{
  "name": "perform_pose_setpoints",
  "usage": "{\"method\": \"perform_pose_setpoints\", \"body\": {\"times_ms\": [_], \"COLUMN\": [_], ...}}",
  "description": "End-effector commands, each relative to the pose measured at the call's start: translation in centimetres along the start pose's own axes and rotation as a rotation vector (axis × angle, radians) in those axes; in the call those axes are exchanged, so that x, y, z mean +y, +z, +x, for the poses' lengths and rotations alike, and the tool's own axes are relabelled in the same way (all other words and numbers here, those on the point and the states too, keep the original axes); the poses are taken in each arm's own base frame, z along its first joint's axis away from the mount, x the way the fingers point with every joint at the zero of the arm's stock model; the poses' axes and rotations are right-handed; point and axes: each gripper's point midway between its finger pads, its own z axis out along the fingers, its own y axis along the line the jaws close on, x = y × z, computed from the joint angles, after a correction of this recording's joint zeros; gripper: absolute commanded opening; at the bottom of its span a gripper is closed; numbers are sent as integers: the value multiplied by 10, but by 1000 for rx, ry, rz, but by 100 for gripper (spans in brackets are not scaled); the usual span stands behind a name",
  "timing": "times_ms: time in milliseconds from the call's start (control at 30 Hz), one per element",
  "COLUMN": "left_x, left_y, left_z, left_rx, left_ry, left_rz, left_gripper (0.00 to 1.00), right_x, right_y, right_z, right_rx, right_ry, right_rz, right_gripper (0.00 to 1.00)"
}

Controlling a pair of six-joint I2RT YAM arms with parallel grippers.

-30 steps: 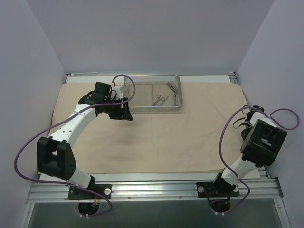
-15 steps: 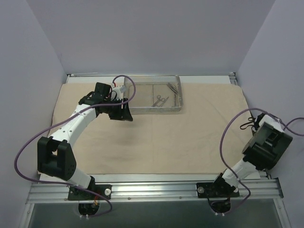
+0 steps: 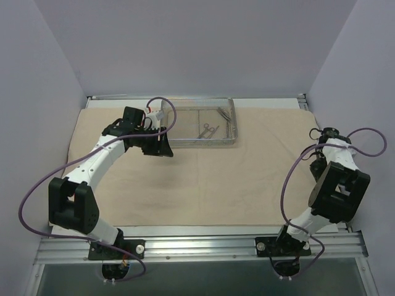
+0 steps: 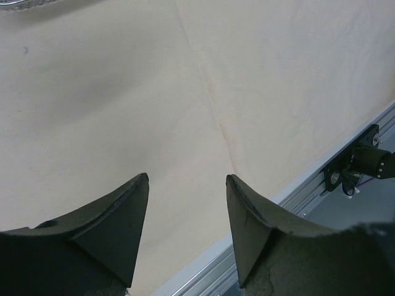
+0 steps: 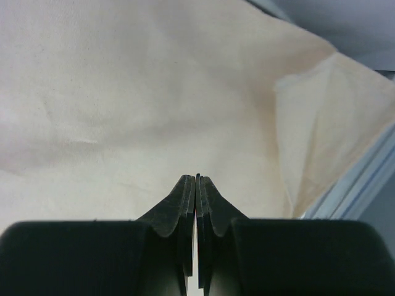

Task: Open and lay out the surgical kit
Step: Smooth out the surgical kit at the center of the board.

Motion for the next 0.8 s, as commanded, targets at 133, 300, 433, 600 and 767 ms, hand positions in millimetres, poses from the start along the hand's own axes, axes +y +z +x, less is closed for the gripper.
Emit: {"method": "perform_pose_setpoints", "body": {"times_ms": [133, 300, 433, 600, 767], "left_x": [-10, -7, -8, -9, -4], "left_y": [-12, -12, -12, -16, -16], "left_z": [-20, -19, -21, -23, -23], "left_rx": [-72, -74, -75, -86, -96], "left_ry": [43, 35, 36, 39, 30], "left_rz": [27, 23, 32, 30, 28], "left_gripper": [62, 62, 62, 62, 62], "right_x": [-28, -88, -122, -154, -164], "right_y": [40, 45, 53, 28, -18], "right_z": [23, 34, 49, 68, 42], "right_rx": [44, 70, 226, 316, 141], "right_ry": [0, 24, 54, 237, 368], "right_rz": [279, 642, 751, 746, 587], "right_gripper": [0, 0, 0, 0, 0]}}
